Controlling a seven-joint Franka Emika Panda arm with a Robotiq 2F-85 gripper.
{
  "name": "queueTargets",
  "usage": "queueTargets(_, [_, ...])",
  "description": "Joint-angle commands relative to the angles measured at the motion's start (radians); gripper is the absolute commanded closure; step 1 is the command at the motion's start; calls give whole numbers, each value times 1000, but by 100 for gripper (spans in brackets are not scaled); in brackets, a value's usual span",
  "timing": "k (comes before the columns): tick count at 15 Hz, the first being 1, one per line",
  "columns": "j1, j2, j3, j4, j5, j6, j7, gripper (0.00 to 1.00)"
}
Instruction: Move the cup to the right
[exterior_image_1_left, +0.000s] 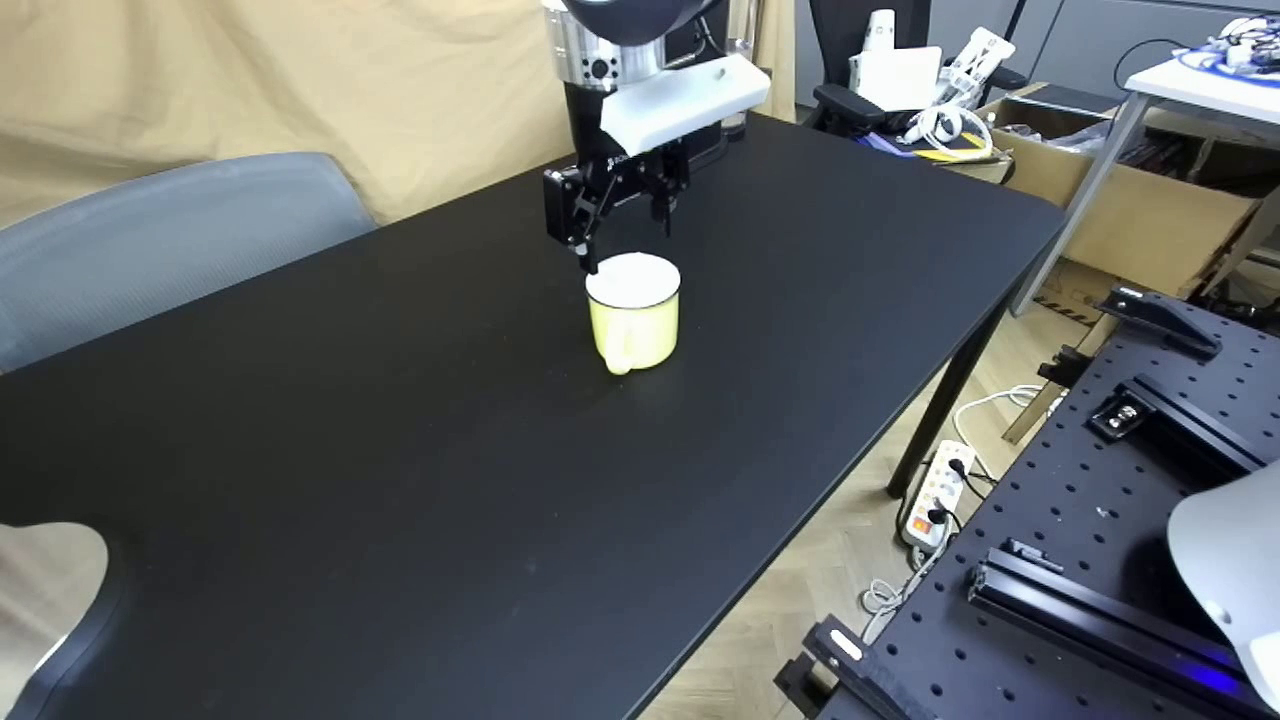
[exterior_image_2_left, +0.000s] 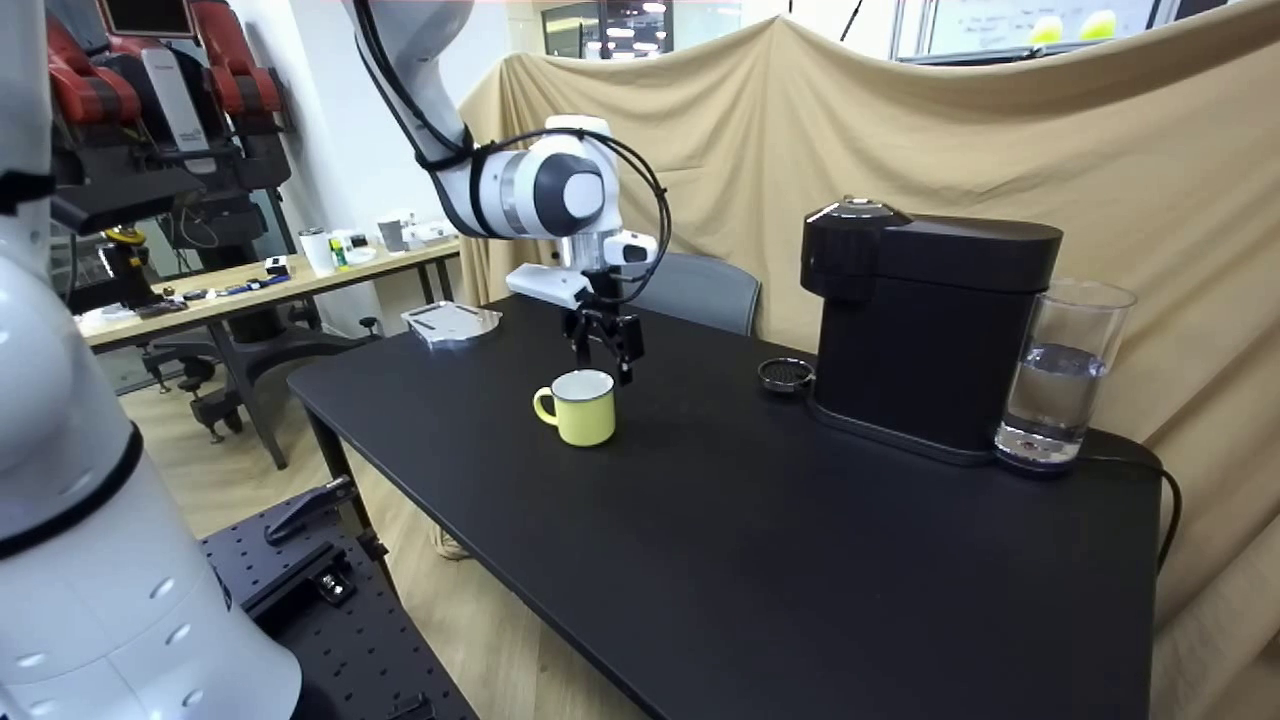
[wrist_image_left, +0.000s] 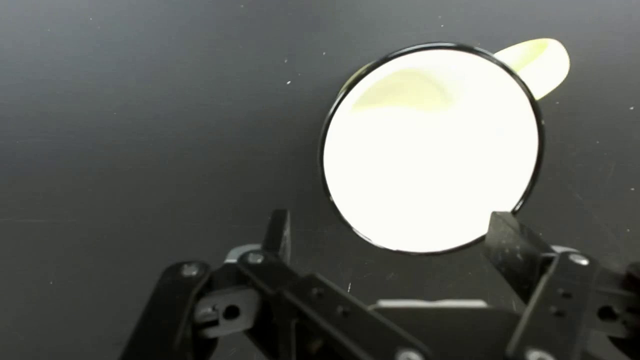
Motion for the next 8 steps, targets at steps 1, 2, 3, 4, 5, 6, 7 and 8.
queueTargets(1, [15, -31, -24, -16, 15, 3, -12, 0])
queueTargets(2, [15, -29, -29, -19, 13, -1, -11, 0])
queueTargets(3, [12, -23, -29, -20, 19, -7, -14, 0])
queueTargets(4, [13, -12, -35, -21, 15, -9, -9, 0])
queueTargets(5, [15, -4, -40, -23, 11, -10, -5, 0])
queueTargets(6, [18, 8, -43, -24, 8, -13, -2, 0])
queueTargets(7, [20, 15, -45, -27, 6, -14, -1, 0])
queueTargets(8, [23, 22, -47, -30, 5, -14, 2, 0])
